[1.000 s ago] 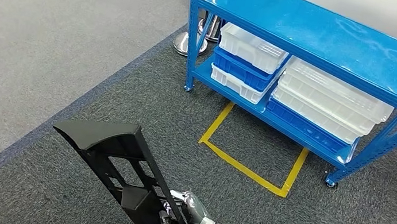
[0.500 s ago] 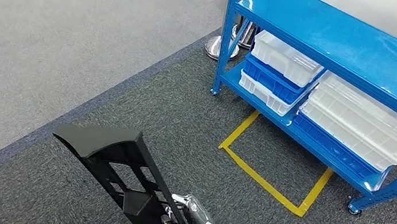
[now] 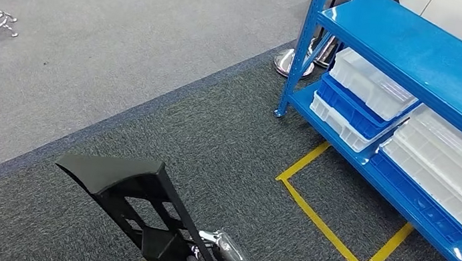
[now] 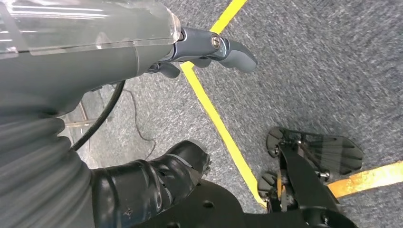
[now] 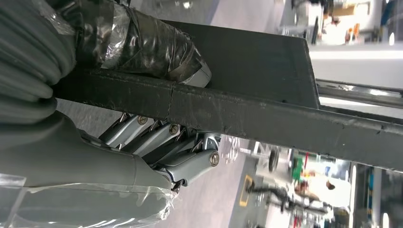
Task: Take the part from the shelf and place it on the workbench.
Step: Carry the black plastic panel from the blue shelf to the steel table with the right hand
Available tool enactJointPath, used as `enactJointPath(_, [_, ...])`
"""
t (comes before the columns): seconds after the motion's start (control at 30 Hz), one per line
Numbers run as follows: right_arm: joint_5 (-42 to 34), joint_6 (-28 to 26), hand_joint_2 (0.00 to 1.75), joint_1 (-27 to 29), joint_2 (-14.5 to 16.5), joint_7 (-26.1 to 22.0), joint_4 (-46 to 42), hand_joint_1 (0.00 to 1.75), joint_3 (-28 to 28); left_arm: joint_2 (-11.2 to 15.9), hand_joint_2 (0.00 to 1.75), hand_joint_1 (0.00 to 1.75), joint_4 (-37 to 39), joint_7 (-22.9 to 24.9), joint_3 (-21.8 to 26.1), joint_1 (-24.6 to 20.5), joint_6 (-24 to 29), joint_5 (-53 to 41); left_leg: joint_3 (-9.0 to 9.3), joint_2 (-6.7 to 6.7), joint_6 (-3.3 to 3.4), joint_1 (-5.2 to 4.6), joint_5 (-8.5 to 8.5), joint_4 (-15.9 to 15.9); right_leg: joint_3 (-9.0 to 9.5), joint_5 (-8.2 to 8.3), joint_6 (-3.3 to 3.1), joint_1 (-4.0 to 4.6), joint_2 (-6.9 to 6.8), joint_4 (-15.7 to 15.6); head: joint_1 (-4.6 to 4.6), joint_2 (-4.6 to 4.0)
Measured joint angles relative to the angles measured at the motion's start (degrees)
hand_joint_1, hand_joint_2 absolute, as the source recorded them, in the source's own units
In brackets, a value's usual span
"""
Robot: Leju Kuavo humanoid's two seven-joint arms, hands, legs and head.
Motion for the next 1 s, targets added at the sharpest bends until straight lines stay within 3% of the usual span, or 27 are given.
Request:
enactJointPath(0.03, [0.0, 0.1, 1.75, 0.0, 0.0, 0.0, 0.0, 1.73, 0.0, 0.0, 1.75, 0.00, 0.0, 0.1, 0.0, 0.1, 0.0, 0.0, 0.13, -0.56, 0.27, 0.14, 0.28, -0.4, 0.15, -0.16, 0.38, -0.09, 0.35, 0.1, 0.02, 0.00])
enactJointPath(0.1, [0.1, 0.3, 1.75, 0.0, 0.1, 0.0, -0.2, 1.73, 0.0, -0.1, 1.75, 0.00, 0.0, 0.2, 0.0, 0.2, 0.0, 0.2, 0.55, -1.60, 0.90, 0.51, 0.93, -1.2, -0.66, -2.05, 0.96, -0.25, 2.94, 2.4, 0.08, 0.00])
enactJointPath(0.17, [0.2, 0.4, 1.75, 0.2, 0.1, -0.1, -0.3, 1.73, 0.0, -0.2, 1.75, 0.00, 0.0, 0.3, 0.1, 0.2, 0.0, 0.4, 0.48, -2.62, 1.26, 0.65, 1.26, -1.4, -3.59, -5.67, 1.19, -0.39, 5.60, 8.8, 0.12, 0.00])
enactJointPath(0.2, [0.4, 0.4, 1.75, 0.3, 0.1, -0.1, -0.3, 1.73, 0.0, -0.2, 1.75, 0.00, 0.0, 0.2, 0.1, 0.1, -0.1, 0.5, 0.34, -3.21, 1.34, 0.64, 1.31, -1.3, -5.26, -7.06, 1.23, -0.43, 6.01, 12.2, 0.13, 0.00])
enactJointPath(0.23, [0.7, 0.4, 1.75, 0.4, 0.1, -0.1, -0.3, 1.73, 0.0, -0.2, 1.75, 0.00, 0.0, -0.1, 0.1, 0.1, -0.3, 0.6, 0.23, -3.92, 1.34, 0.64, 1.31, -1.2, -6.37, -7.45, 1.29, -0.50, 6.15, 14.3, 0.12, 0.00])
enactJointPath(0.27, [1.0, 0.4, 1.75, 0.4, 0.1, -0.2, -0.3, 1.73, 0.0, -0.2, 1.75, 0.00, 0.0, -0.4, 0.1, 0.1, -0.5, 0.6, 0.15, -4.68, 1.29, 0.66, 1.28, -1.0, -6.58, -6.70, 1.36, -0.61, 6.24, 14.6, 0.12, 0.00])
enactJointPath(0.3, [1.3, 0.3, 1.75, 0.4, 0.1, -0.3, -0.3, 1.73, 0.0, -0.2, 1.75, 0.00, 0.0, -0.8, 0.2, 0.1, -0.7, 0.7, 0.09, -5.46, 1.16, 0.71, 1.20, -0.7, -5.75, -4.90, 1.43, -0.79, 6.45, 12.6, 0.12, 0.00])
enactJointPath(0.37, [1.6, 0.2, 1.75, 0.2, 0.1, -0.4, -0.4, 1.73, 0.1, -0.2, 1.75, 0.00, 0.0, -1.2, 0.2, 0.0, -1.0, 0.7, -0.16, -6.93, 0.67, 0.82, 0.87, 0.1, -2.60, -1.24, 1.58, -1.25, 8.23, 5.8, 0.14, 0.00])
enactJointPath(0.4, [1.7, 0.1, 1.75, 0.1, 0.1, -0.4, -0.4, 1.73, 0.1, -0.2, 1.75, 0.00, 0.0, -1.3, 0.2, -0.1, -1.1, 0.7, -0.45, -7.58, 0.33, 0.82, 0.72, 0.6, -1.49, -0.32, 1.55, -1.39, 9.26, 3.2, 0.13, 0.00])
enactJointPath(0.47, [1.8, 0.0, 1.75, 0.0, 0.2, -0.4, -0.5, 1.73, 0.1, -0.2, 1.75, 0.00, 0.0, -1.4, 0.2, -0.1, -1.1, 0.7, -1.08, -8.56, -0.40, 0.90, 0.70, 1.0, -1.00, -0.31, 1.26, -1.26, 10.28, 1.7, 0.11, 0.00])
enactJointPath(0.53, [1.8, -0.1, 1.75, -0.1, 0.4, -0.5, -0.7, 1.73, 0.1, -0.1, 1.75, 0.00, 0.0, -1.5, 0.3, 0.1, -1.1, 0.7, -1.50, -8.96, -1.08, 1.14, 0.85, 1.0, -1.03, 0.04, 0.52, -1.09, 9.21, 1.4, 0.10, 0.00])
enactJointPath(0.6, [1.8, -0.1, 1.75, -0.2, 0.6, -0.4, -0.8, 1.73, 0.1, 0.0, 1.75, 0.00, 0.0, -1.5, 0.3, 0.1, -1.1, 0.7, -2.57, -6.79, -1.58, 1.12, -0.49, 3.1, -0.87, 0.34, -0.31, -1.12, 7.91, 0.9, 0.07, 0.00])
enactJointPath(0.67, [1.9, -0.2, 1.75, -0.2, 0.7, -0.3, -0.9, 1.73, 0.1, 0.0, 1.75, 0.00, 0.0, -1.6, 0.3, -0.1, -1.3, 0.6, -5.45, -3.94, -1.96, 1.08, -4.00, 9.3, -0.82, 0.38, -0.80, -0.95, 6.31, 0.7, 0.04, 0.00])
enactJointPath(0.73, [1.9, -0.3, 1.75, -0.2, 0.8, -0.2, -0.9, 1.73, 0.1, -0.1, 1.75, 0.00, 0.0, -1.7, 0.3, -0.2, -1.4, 0.6, -8.37, -3.09, -2.21, 1.17, -6.59, 15.5, -0.87, 0.29, -0.99, -0.69, 4.65, 0.7, 0.04, 0.00])
enactJointPath(0.77, [1.9, -0.3, 1.75, -0.2, 0.8, -0.1, -0.9, 1.73, 0.1, -0.1, 1.75, 0.00, 0.0, -1.7, 0.3, -0.2, -1.5, 0.5, -8.59, -2.94, -2.20, 1.18, -6.42, 16.3, -0.86, 0.23, -1.03, -0.60, 3.91, 0.7, 0.04, 0.00])
enactJointPath(0.8, [1.9, -0.4, 1.75, -0.2, 0.8, 0.0, -0.9, 1.73, 0.1, 0.0, 1.75, 0.00, 0.0, -1.7, 0.3, -0.1, -1.6, 0.5, -7.67, -2.75, -2.08, 1.17, -5.26, 14.8, -0.81, 0.17, -1.03, -0.52, 3.24, 0.7, 0.04, 0.00])
enactJointPath(0.9, [2.1, -0.4, 1.75, -0.2, 1.0, 0.2, -1.0, 1.73, 0.2, 0.1, 1.75, 0.00, 0.0, -1.7, 0.3, -0.1, -1.8, 0.5, -1.68, -0.36, -1.07, 0.61, -0.74, 3.7, -0.49, -0.10, -0.74, -0.27, 1.50, 0.7, 0.04, 0.00])
enactJointPath(0.97, [2.2, -0.5, 1.75, -0.3, 1.2, 0.4, -1.1, 1.73, 0.2, 0.1, 1.75, 0.00, 0.0, -1.7, 0.3, -0.2, -2.0, 0.5, -0.30, 0.56, -0.47, 0.08, -0.17, 0.6, -0.36, -0.22, -0.26, -0.15, 0.60, 0.6, 0.06, 0.00])
enactJointPath(1.0, [2.2, -0.5, 1.75, -0.3, 1.3, 0.4, -1.2, 1.73, 0.2, 0.2, 1.75, 0.00, 0.0, -1.7, 0.3, -0.2, -2.0, 0.4, -0.40, 0.02, -0.25, -0.05, -0.05, 0.5, -0.24, -0.23, 0.04, -0.14, 0.15, 0.5, 0.06, 0.00])
